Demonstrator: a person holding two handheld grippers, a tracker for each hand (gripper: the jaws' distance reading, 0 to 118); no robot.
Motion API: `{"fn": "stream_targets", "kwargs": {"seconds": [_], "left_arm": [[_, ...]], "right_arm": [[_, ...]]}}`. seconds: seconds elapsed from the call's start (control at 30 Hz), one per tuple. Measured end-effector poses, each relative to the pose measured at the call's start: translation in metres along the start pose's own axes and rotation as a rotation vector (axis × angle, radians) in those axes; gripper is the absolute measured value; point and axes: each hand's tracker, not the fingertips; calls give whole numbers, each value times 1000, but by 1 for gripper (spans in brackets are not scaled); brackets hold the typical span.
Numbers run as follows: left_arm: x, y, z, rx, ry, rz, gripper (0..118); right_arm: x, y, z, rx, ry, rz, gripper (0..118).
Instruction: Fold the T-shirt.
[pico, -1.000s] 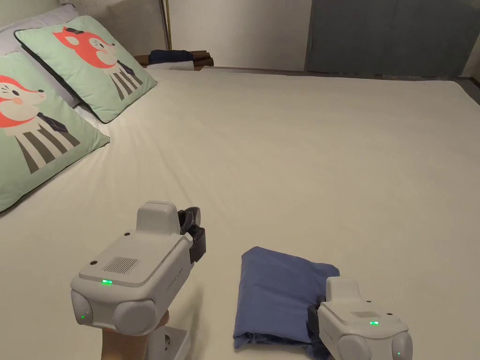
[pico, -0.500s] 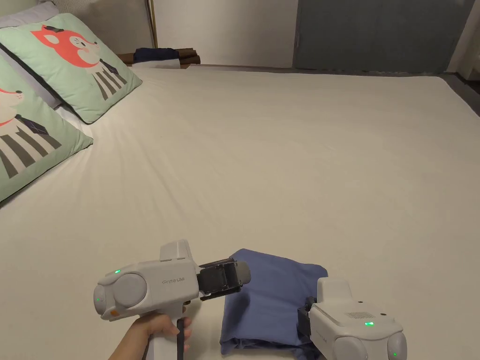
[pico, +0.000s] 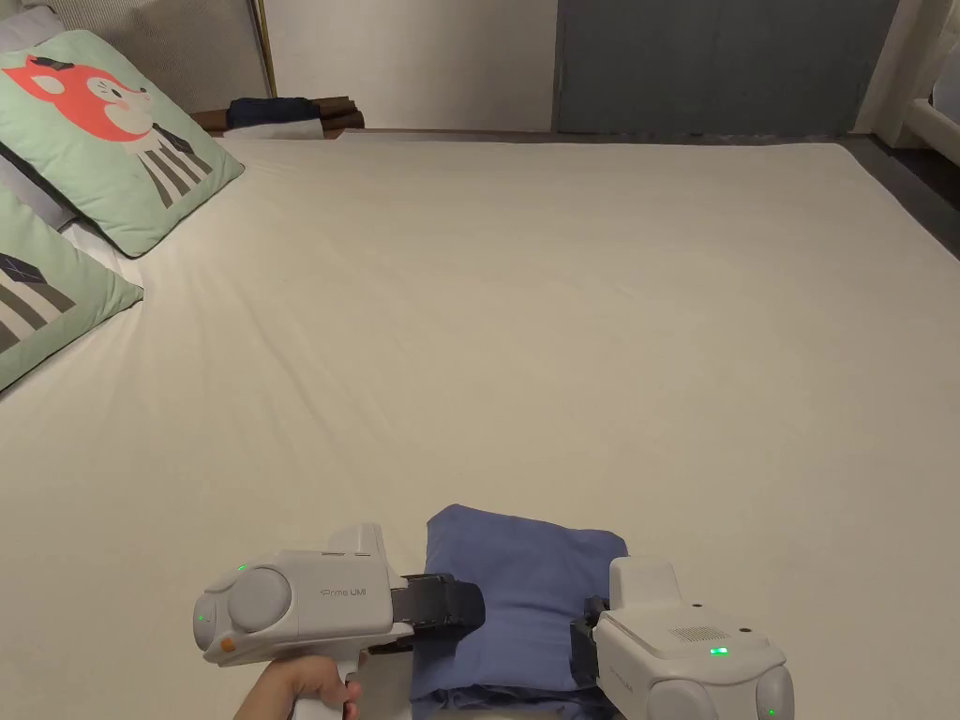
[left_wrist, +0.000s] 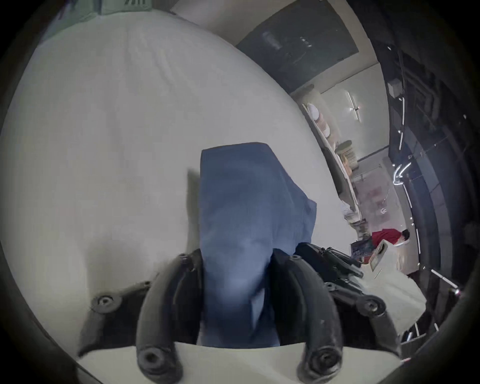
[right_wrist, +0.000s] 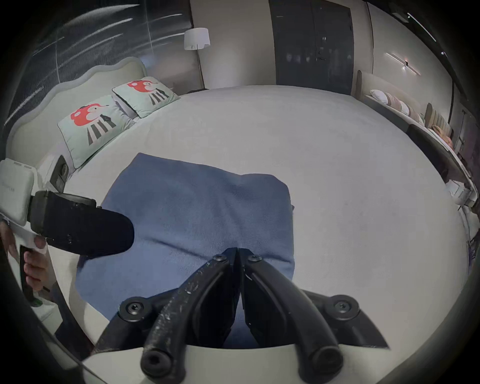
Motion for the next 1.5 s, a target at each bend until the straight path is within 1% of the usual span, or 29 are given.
{"fn": "stream_targets", "kwargs": {"seconds": [0.03,0.2,0.3,0.43,0.53,0.6,0.7,0.8,0.93,1.07,1.1,1.2,1.3,1.37,1.4,1.43,1.47,1.5], "left_arm": [[0,0,1,0,-5,-6,29],[2,6,7,-5,3,-32,28],[-4,14,21,-8,4,-47,27],[-23,32,53,2,82,-123,27],[-51,49,87,6,133,-129,27],[-73,60,113,29,203,-147,27],[-110,77,150,57,305,-141,27],[-148,92,190,83,372,-125,27],[-205,115,237,99,481,-107,27],[-259,134,277,129,587,-55,27],[-271,137,285,120,610,-62,26],[-290,142,300,127,678,-35,26],[-298,140,306,163,700,-6,28],[-311,144,307,179,716,0,48],[-309,142,308,200,729,2,65],[-308,141,310,232,729,4,87],[-297,135,311,250,736,5,100],[-289,133,313,276,743,2,108]], "right_arm": [[0,-1,1,3,4,0,0],[-10,3,16,41,3,26,0],[-20,11,35,126,-13,38,0],[-41,30,60,252,-16,59,0],[-67,49,75,347,-13,79,0],[-90,62,81,411,-4,92,0],[-127,80,80,475,16,103,0],[-165,98,72,524,49,105,0],[-211,118,57,545,116,120,0],[-251,129,40,549,157,160,0],[-259,130,36,548,161,169,0],[-275,132,25,535,186,199,0],[-281,130,19,521,197,211,0],[-281,129,17,515,197,219,0],[-280,128,18,511,197,222,0],[-279,127,18,509,196,224,0],[-276,127,19,508,194,225,0],[-273,127,22,508,192,223,0]]}}
